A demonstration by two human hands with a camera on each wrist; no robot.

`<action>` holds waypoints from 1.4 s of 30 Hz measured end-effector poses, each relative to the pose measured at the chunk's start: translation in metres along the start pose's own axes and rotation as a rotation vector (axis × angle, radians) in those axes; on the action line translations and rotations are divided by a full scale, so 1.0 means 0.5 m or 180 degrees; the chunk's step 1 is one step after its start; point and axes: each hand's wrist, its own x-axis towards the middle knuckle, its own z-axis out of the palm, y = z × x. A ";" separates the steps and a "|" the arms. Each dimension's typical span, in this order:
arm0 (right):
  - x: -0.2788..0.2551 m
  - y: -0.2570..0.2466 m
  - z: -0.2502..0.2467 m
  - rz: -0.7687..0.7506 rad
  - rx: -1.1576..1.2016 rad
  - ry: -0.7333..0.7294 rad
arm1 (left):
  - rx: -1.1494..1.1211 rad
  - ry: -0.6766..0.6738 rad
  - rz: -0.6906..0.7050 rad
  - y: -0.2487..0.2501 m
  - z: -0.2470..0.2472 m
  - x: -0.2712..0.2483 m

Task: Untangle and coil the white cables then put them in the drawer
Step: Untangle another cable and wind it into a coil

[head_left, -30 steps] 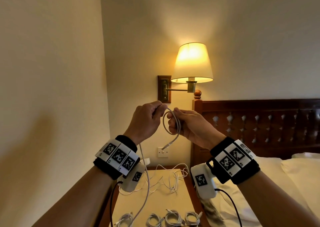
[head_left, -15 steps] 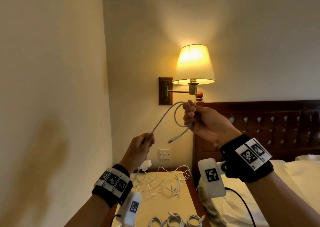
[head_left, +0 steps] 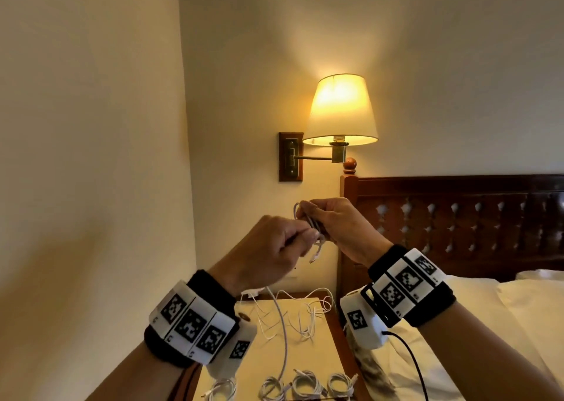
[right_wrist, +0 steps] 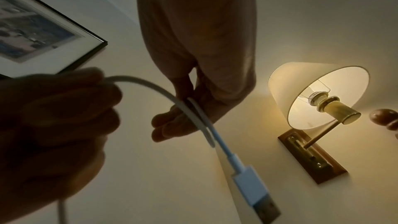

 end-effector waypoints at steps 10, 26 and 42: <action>-0.014 -0.004 0.017 0.0088 0.0386 -0.0093 | 0.0839 0.0945 0.0226 -0.112 -0.016 0.043; -0.008 -0.011 -0.009 0.1074 0.2835 -0.0676 | -0.0511 0.1238 -0.0628 -0.189 0.044 0.011; 0.031 -0.002 0.016 -0.0066 0.0179 0.0083 | 0.0477 -0.0331 -0.0074 -0.023 0.035 0.001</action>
